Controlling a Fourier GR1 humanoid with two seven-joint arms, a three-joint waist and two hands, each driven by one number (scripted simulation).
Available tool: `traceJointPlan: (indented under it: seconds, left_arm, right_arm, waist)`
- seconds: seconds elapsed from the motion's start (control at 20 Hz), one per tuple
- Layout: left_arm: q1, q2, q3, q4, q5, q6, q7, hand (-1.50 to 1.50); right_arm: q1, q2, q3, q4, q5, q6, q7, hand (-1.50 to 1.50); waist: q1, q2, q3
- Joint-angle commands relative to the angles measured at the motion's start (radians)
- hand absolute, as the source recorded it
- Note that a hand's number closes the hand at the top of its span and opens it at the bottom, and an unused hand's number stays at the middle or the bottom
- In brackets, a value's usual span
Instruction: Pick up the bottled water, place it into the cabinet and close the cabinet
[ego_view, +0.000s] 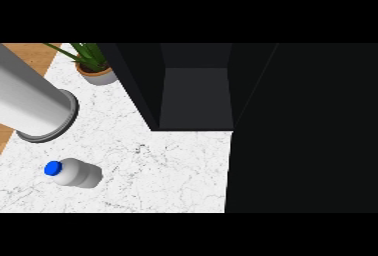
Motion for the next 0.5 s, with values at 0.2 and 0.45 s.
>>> traceJointPlan:
  seconds: [0.2, 0.45]
  left_arm:
    - [0.102, 0.028, 0.073, 0.024, -0.05, -0.09, 0.022, -1.5]
    - [0.048, -0.017, 0.026, 0.159, -0.136, -0.113, -0.015, -1.5]
  right_arm:
    - [0.191, -0.033, 0.073, -0.208, 0.011, 0.025, 0.03, -1.5]
    - [0.208, -0.039, 0.102, -0.236, 0.008, 0.008, 0.06, -1.5]
  waist:
    - [-0.007, 0.001, 0.0]
    - [-0.009, 0.004, 0.0]
